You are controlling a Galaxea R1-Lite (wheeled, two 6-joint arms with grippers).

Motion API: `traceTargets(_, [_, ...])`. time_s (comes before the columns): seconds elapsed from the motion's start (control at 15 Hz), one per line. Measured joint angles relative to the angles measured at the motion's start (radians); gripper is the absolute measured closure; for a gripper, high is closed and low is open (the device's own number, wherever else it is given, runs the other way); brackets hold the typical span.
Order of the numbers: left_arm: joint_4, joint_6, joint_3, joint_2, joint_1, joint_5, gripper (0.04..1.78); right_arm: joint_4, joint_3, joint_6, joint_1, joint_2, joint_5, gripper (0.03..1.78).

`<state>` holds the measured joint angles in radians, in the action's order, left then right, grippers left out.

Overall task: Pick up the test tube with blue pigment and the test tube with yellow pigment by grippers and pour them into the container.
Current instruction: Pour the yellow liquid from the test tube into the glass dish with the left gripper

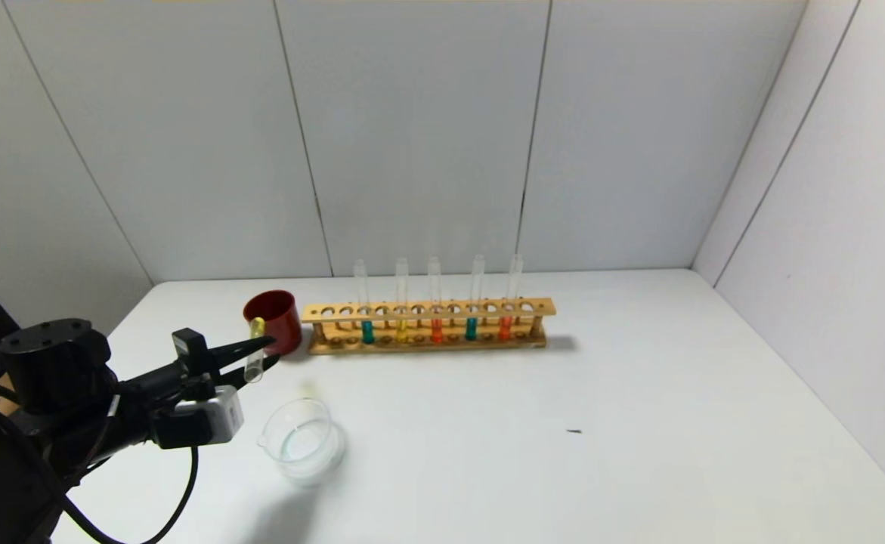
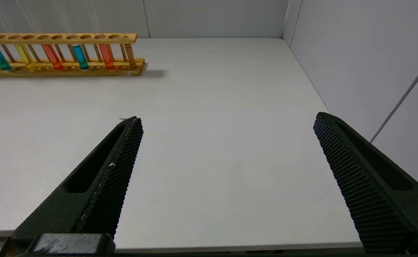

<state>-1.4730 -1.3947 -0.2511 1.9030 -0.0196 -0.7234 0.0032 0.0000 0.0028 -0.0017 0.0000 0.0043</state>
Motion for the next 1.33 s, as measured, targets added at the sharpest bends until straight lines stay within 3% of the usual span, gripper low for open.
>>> traceTargets(0.27, [-0.008,-0.026,-0.018,0.035,-0.040,-0.015,1.49,0.000,0.000,0.000,0.000,0.000,0.000,0.06])
traceTargets(1.33, [-0.014,-0.235,-0.121,0.134,0.021,-0.014,1.49,0.000,0.000,-0.001,0.000,0.000,0.000,0.06])
